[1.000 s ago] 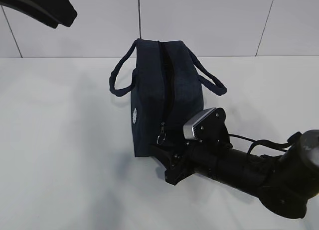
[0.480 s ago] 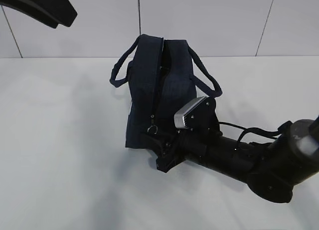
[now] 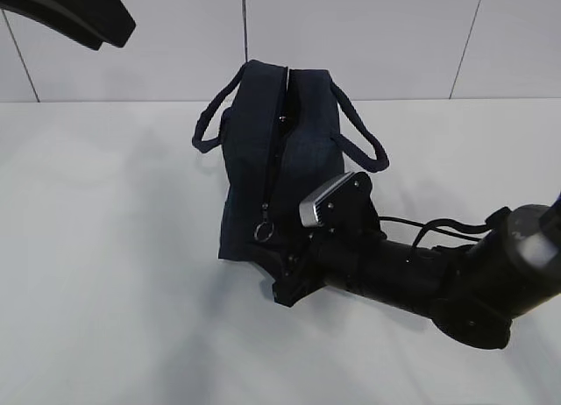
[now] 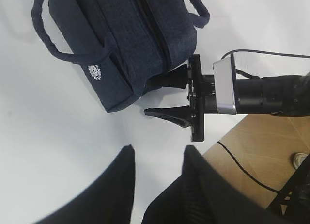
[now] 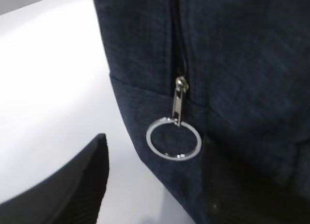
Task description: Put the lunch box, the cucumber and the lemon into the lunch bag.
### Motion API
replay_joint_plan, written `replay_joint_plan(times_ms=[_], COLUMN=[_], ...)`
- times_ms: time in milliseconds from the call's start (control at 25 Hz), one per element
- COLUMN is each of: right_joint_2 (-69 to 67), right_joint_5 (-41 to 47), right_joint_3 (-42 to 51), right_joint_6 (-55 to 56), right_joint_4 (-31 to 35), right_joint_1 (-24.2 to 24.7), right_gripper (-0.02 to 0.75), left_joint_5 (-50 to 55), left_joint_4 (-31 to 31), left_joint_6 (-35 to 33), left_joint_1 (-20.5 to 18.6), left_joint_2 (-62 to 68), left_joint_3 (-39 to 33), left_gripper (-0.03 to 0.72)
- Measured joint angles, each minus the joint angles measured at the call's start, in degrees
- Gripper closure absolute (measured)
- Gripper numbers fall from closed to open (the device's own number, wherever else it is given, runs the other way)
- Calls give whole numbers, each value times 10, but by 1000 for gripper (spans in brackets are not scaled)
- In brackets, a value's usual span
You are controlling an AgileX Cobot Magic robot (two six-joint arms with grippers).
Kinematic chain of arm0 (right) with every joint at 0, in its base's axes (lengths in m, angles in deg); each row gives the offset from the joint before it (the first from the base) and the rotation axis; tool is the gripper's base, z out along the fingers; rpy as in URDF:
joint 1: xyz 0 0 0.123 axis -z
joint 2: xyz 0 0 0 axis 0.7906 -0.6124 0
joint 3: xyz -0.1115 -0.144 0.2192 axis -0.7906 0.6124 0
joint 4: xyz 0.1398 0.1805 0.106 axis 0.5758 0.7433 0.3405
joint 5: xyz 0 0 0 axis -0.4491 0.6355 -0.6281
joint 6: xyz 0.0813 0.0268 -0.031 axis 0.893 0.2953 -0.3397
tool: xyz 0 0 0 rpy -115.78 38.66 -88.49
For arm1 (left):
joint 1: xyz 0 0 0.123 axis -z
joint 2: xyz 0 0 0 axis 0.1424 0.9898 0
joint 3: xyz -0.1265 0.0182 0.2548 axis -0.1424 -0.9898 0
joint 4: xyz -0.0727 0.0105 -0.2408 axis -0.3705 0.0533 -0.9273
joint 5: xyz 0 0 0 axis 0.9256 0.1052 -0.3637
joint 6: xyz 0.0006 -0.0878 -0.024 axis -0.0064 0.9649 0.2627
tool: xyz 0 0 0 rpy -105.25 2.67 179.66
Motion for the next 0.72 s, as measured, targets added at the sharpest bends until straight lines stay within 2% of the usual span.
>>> replay_joint_plan(times_ms=[480, 600, 720], right_joint_2=[0, 0, 0], right_joint_5=[-8, -8, -7], right_joint_3=[-13, -13, -13], right_joint_6=[54, 64, 68], right_joint_4=[-104, -108, -80], right_joint_1=[0, 0, 0], right_gripper=[281, 281, 282], left_joint_5=[0, 0, 0], left_joint_4=[0, 0, 0], left_joint_6=[0, 0, 0], left_joint_1=[0, 0, 0], left_joint_2=[9, 14, 14], left_joint_3=[0, 0, 0], left_gripper=[452, 452, 452])
